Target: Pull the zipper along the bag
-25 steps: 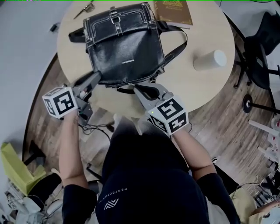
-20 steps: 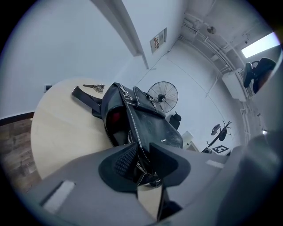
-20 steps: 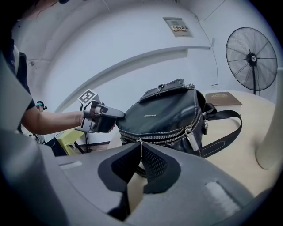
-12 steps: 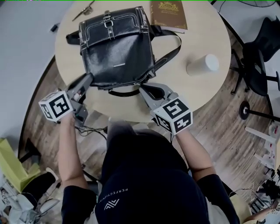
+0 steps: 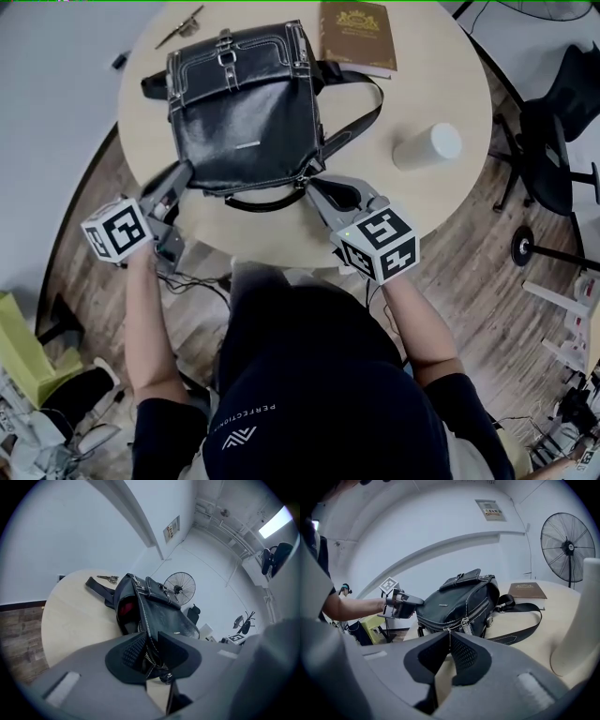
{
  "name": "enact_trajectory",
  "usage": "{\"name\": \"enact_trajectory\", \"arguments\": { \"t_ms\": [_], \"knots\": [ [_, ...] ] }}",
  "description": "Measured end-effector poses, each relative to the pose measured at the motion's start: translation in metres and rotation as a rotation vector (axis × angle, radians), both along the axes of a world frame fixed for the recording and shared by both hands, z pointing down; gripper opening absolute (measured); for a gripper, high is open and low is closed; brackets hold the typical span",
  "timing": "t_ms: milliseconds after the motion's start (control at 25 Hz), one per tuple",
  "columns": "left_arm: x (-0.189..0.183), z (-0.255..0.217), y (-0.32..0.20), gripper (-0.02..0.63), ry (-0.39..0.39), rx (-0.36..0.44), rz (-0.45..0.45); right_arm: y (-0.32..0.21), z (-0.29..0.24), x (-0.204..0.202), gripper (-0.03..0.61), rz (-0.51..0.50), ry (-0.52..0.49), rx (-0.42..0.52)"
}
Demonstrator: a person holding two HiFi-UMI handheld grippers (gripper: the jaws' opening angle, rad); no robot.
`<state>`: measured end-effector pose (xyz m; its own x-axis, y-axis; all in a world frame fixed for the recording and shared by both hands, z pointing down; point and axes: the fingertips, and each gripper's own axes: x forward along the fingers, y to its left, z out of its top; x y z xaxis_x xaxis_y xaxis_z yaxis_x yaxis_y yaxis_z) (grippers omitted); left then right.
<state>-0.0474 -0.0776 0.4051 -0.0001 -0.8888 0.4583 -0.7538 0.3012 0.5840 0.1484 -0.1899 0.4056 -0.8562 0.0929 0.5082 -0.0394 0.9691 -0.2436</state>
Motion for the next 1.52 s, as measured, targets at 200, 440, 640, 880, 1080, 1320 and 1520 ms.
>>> {"name": "enact_trajectory", "arguments": {
  "t_ms": [200,440,640,880,1080,1320,1520],
  "knots": [
    [0.000,0.001,-0.001,0.098,-0.003,-0.003,0.004,-0.007,0.001,0.000,0.014,-0.005,0.000,0.001],
    [0.000,0.000,-0.001,0.099,-0.026,-0.001,0.000,-0.009,0.004,-0.002,0.014,0.001,-0.009,-0.028],
    [0.001,0.000,-0.002,0.103,-0.023,0.026,0.004,-0.009,0.005,-0.003,0.015,0.011,-0.016,-0.063],
    [0.004,-0.007,-0.005,0.103,-0.061,0.057,0.021,-0.009,0.005,-0.002,0.015,0.033,-0.021,-0.080],
    [0.008,-0.020,-0.011,0.104,-0.132,0.088,0.050,-0.009,0.005,-0.003,0.015,0.060,-0.009,-0.093],
    [0.008,-0.022,-0.009,0.129,-0.265,0.048,0.049,-0.010,0.003,-0.004,0.015,0.129,0.007,-0.120],
    [0.009,-0.024,-0.010,0.128,-0.263,0.049,0.048,-0.009,0.002,-0.002,0.015,0.188,0.027,-0.107]
  ]
}}
